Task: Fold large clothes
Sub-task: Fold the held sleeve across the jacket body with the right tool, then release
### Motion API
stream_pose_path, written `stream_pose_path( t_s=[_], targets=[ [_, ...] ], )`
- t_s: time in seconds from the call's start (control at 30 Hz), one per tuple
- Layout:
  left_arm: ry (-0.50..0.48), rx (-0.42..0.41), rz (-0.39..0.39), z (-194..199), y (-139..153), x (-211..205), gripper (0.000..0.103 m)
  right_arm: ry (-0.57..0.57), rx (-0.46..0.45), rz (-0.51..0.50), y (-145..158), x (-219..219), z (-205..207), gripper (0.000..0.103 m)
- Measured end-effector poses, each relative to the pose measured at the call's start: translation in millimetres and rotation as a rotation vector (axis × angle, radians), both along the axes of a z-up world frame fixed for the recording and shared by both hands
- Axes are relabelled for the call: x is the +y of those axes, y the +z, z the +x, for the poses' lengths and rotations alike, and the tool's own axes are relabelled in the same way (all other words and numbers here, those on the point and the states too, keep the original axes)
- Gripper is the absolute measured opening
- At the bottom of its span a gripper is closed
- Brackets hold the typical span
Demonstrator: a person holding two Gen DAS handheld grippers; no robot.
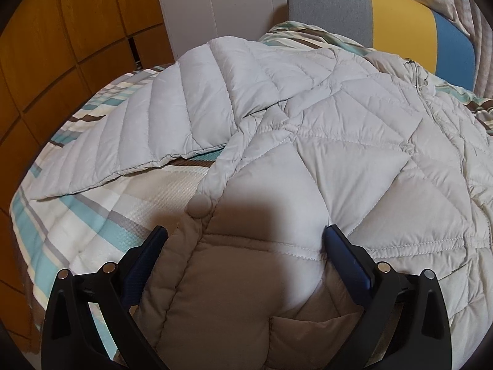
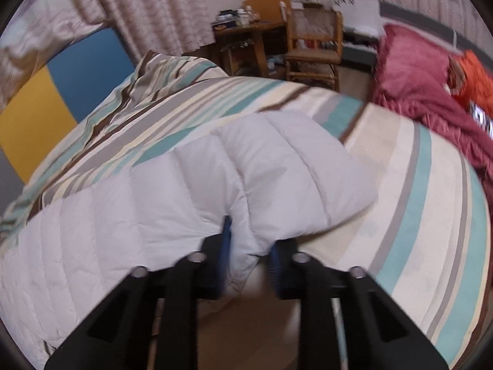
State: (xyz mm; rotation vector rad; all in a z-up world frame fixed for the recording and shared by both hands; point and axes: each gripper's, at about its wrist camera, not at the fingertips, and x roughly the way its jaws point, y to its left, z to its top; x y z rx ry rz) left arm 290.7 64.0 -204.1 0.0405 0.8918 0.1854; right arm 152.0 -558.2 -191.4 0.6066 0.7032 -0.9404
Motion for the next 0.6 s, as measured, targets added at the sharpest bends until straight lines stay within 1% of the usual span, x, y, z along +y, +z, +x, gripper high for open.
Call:
stream_pose_path(
  t_s=[0.03, 0.07, 0.1, 0.17, 0.23, 0.3, 0.37, 0.5, 0.6],
  targets=[
    [-0.001, 0.005, 0.005, 1, -1, -1, 0.1, 0.013, 0.017, -0.023, 1, 4, 5, 0.011],
    [-0.002, 0.008, 0.005, 1, -1, -2, 0.1, 0.037, 0.043, -0.068, 5, 11, 13, 0.01],
    [-0.003, 0.009, 0.001, 1, -2, -1, 0.1, 0.051, 0.051, -0.094, 7, 16, 18, 0.01],
    [-0.004, 0.013, -0.01, 1, -3, 1, 0.1, 0.095, 0.074, -0.184, 16, 33, 27, 0.01],
    [-0.005, 0.014, -0.024, 1, -3, 2, 0.1, 0.159, 0.101, -0.277, 25, 55, 39, 0.01],
    [-0.005, 0.012, -0.038, 1, -4, 4, 0.1, 0.226, 0.118, -0.345, 32, 77, 51, 0.01],
    [-0.004, 0.009, -0.046, 1, -4, 5, 0.1, 0.313, 0.12, -0.42, 41, 109, 64, 0.01],
    [0.0, 0.001, -0.039, -1, -4, 4, 0.1, 0.471, 0.103, -0.506, 55, 163, 84, 0.009],
    [0.005, -0.006, -0.025, -1, -4, 2, 0.1, 0.617, 0.103, -0.576, 65, 214, 105, 0.009]
  ],
)
